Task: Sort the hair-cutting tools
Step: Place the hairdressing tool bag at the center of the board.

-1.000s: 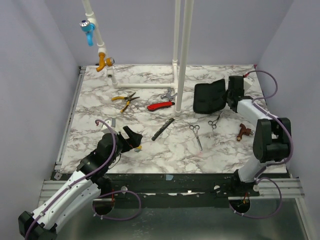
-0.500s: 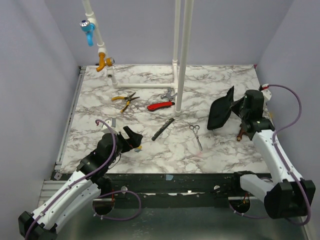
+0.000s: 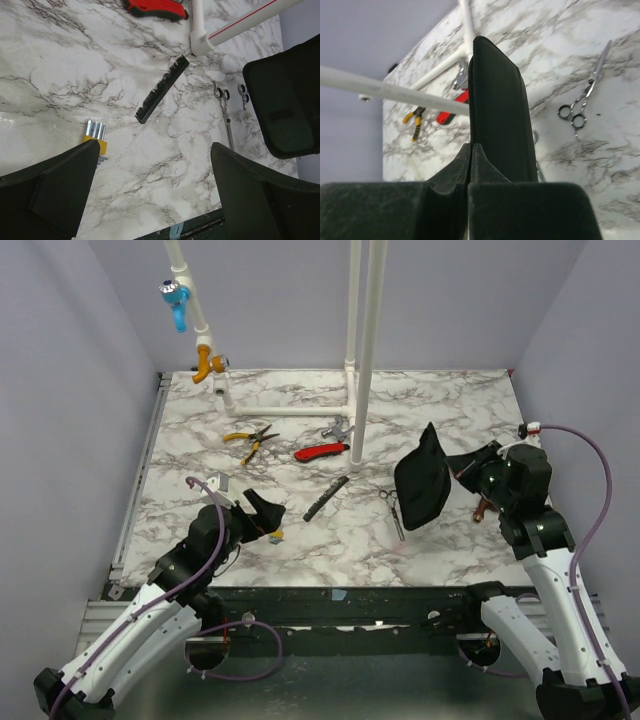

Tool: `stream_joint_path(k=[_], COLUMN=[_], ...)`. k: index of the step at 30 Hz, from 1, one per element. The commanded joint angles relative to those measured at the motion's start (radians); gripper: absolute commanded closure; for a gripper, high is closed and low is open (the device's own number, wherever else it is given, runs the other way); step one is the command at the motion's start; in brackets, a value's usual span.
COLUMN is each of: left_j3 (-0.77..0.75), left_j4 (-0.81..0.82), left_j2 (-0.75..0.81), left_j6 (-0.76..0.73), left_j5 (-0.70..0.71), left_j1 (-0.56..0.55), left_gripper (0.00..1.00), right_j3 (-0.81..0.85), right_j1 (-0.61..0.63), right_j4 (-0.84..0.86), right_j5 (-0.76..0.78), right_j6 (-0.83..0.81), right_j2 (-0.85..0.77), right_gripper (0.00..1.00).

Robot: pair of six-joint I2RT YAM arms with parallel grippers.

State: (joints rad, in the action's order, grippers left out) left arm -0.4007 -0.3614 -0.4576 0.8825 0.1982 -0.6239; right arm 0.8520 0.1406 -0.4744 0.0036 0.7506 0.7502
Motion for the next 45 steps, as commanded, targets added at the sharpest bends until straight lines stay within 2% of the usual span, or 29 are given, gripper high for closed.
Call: stream_joint_path(k=[1,9,20,29,32,36,40,42,45], left_j3=[-0.035,-0.043,0.087,0.114,0.126,0.147,0.16,0.162,0.157], left_j4=[-0.043,-0.084,0.08,0.094,0.097,0.116,0.152,0.173,0.195], left_j2=[0.03,0.051,-0.015,-0.011,-0.012,-0.023,-0.048,-0.067,-0.104], left_j6=[-0.008,0.016,0.115,0.118,0.118,0.118,0.112,0.11,0.105], left_j5=[0.005,0.002,-0.151,-0.146,-0.146,-0.151,-0.161,-0.165,-0.171], left_j1=[0.004,0.004,0.002,0.002,0.001,0.0,-0.001,-0.006,-0.019], left_gripper=[0.05,0.05,0.05,0.06,0.06,0.05,0.05,0.05,0.05], right_j3=[-0.01,-0.016,-0.316,-0.45,-0.489,-0.494,-0.497,-0.505,-0.52], right_j1=[0.028,0.062,0.074,0.083,0.085,0.084,0.085,0.084,0.1], right_j4=[-0.033,-0.078,-0.017,-0.016,-0.004,-0.016,-0.001,0.022,0.061], right_j5=[-0.188,-0.256,-0.283,-0.234,-0.239,-0.211,-0.204,-0.2,-0.191], right_j6=[0.082,0.146,0.165,0.155,0.147,0.124,0.103,0.097,0.09], right_j2=[-0.042,-0.111,-0.214,-0.212,-0.209,-0.201,-0.171,-0.139,-0.068], right_gripper=[0.99,0.99,0.99,0.99,0.88,0.63,0.47,0.42,0.4])
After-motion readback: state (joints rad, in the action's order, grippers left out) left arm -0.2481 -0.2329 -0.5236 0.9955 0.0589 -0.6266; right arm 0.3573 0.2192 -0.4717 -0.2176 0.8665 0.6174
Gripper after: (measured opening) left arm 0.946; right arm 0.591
